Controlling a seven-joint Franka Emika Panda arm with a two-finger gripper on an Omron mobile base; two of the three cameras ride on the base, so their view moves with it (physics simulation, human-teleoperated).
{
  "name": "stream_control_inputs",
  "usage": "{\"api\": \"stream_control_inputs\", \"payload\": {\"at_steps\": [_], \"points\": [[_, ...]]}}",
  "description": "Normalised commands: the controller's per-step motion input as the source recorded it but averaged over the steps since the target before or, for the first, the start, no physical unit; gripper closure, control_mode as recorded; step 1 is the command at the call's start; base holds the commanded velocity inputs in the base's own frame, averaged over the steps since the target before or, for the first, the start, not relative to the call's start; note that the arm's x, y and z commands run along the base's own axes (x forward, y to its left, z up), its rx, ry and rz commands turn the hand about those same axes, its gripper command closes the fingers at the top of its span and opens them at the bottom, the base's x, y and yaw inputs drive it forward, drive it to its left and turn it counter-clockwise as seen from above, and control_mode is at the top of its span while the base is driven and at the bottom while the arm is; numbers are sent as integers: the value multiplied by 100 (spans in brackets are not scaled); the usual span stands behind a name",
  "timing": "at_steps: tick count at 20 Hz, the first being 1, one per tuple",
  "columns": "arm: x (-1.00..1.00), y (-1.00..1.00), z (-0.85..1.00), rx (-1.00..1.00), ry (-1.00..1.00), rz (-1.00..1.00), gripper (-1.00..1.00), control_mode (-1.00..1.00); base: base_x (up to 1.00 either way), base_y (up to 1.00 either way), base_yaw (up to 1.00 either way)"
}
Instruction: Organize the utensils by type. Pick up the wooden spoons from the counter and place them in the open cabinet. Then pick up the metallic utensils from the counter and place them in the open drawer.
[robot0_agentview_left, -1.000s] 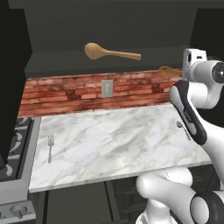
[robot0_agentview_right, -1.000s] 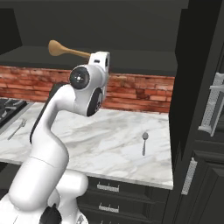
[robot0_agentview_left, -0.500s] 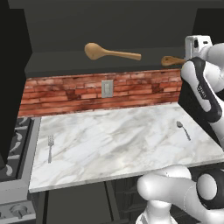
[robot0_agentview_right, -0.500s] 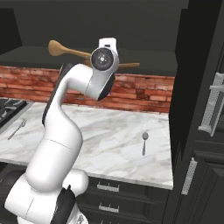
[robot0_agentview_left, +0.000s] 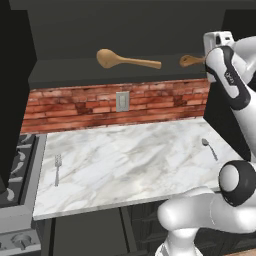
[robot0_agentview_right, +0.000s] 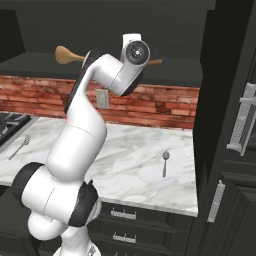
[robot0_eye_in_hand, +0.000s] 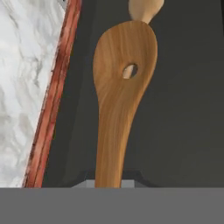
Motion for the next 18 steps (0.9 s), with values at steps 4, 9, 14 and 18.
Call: {"api": "stream_control_inputs", "payload": {"at_steps": [4,9,14,18], "points": [[46,0,19,0,2,7,100,-100,0,0,0],[45,0,0,0,0,0,100,-100,0,0,0],[42,0,-20,0,0,0,100,-100,0,0,0],[42,2,-16,0,0,0,100,-100,0,0,0]]}}
